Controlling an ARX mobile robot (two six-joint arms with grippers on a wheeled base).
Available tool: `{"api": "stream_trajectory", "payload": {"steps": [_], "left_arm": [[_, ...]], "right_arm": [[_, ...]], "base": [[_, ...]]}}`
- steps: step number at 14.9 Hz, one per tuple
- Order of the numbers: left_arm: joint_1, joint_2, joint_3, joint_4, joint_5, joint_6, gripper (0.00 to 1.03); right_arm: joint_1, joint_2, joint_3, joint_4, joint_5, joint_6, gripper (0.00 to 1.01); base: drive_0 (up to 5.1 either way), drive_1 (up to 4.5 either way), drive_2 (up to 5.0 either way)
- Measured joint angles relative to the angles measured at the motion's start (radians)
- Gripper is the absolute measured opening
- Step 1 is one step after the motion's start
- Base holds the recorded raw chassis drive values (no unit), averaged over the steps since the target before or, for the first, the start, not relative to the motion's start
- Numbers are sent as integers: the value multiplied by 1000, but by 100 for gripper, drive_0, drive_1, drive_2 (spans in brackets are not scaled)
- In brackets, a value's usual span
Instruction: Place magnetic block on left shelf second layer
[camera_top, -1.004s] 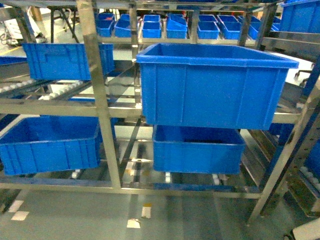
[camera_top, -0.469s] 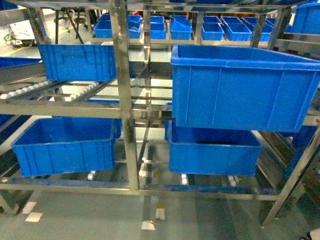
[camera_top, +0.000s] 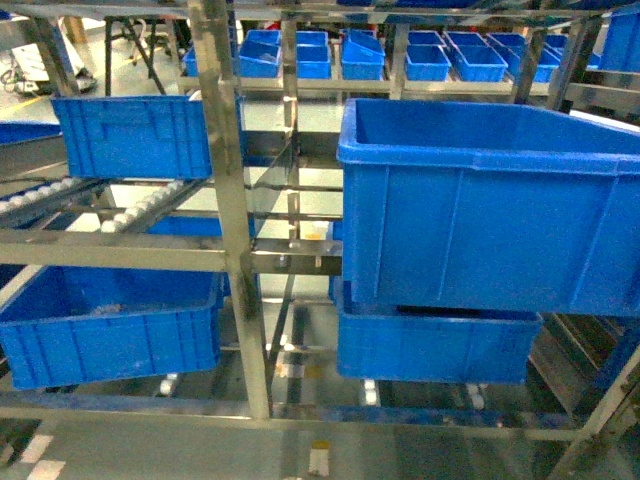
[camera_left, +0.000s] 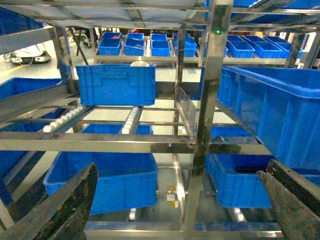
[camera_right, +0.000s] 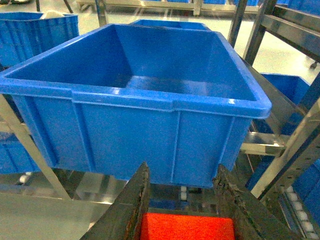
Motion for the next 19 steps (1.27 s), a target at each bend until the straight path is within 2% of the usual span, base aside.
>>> {"api": "stream_trajectory", "payload": {"steps": [12,19], "left_arm": [[0,0,0,1,0,0,98],[0,0,0,2,0,0,98]], "right_arm": [[0,1,0,0,0,0,33],[0,10,3,-11,-3,3,33]], "base": [[-6,425,-436],[0,0,0]]}}
